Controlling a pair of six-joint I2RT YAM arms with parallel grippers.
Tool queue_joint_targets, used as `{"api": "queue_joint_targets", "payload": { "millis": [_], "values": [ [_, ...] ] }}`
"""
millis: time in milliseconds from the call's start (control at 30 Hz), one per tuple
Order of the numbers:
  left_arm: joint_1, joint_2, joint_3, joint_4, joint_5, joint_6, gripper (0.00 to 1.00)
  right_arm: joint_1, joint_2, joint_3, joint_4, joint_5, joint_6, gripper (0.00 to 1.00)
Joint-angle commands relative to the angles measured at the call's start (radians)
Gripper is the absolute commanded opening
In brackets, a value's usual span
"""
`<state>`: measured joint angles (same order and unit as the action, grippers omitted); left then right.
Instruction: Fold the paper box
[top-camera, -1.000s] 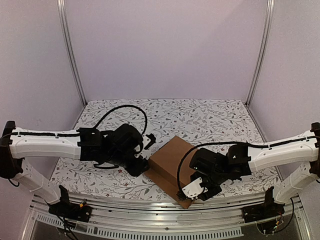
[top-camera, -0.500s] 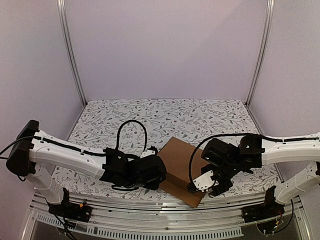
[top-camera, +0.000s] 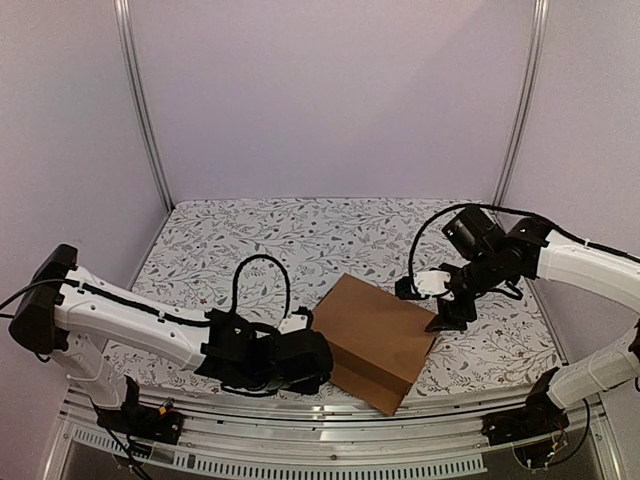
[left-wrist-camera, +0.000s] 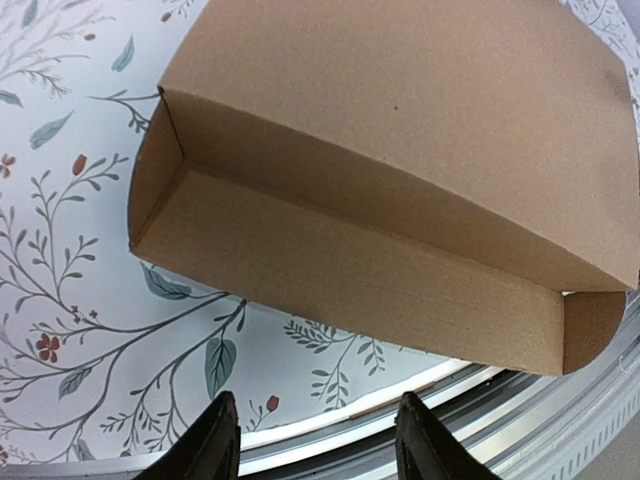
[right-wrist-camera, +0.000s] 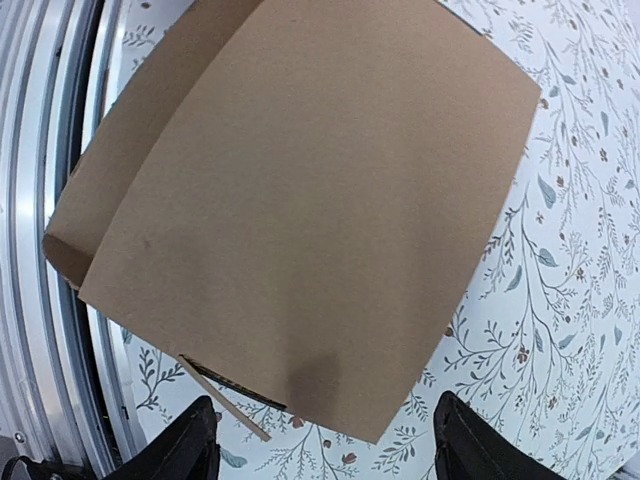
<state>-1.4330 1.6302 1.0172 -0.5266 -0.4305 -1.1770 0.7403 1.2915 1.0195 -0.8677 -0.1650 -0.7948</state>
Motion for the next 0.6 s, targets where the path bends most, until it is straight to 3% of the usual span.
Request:
{"api": "queue_joint_targets", "payload": {
  "millis": [0,267,567],
  "values": [
    [-0.015,0.040,0.015,-0.004,0.020,0.008,0.53,-0.193,0.095,0.080,-0.008,-0.222,0.019,0.73],
    [-0.014,0.078,0.048,-0.001,0.009,0.085,0.52,-0.389,0.275,0.131,0.000,-0.237,0.045,0.72],
    [0.067,0.211,0.217,0.007,0.084,0.319,0.42,-0.412,0.308,0.118,0.001,-0.201,0.073,0.72]
  ]
}}
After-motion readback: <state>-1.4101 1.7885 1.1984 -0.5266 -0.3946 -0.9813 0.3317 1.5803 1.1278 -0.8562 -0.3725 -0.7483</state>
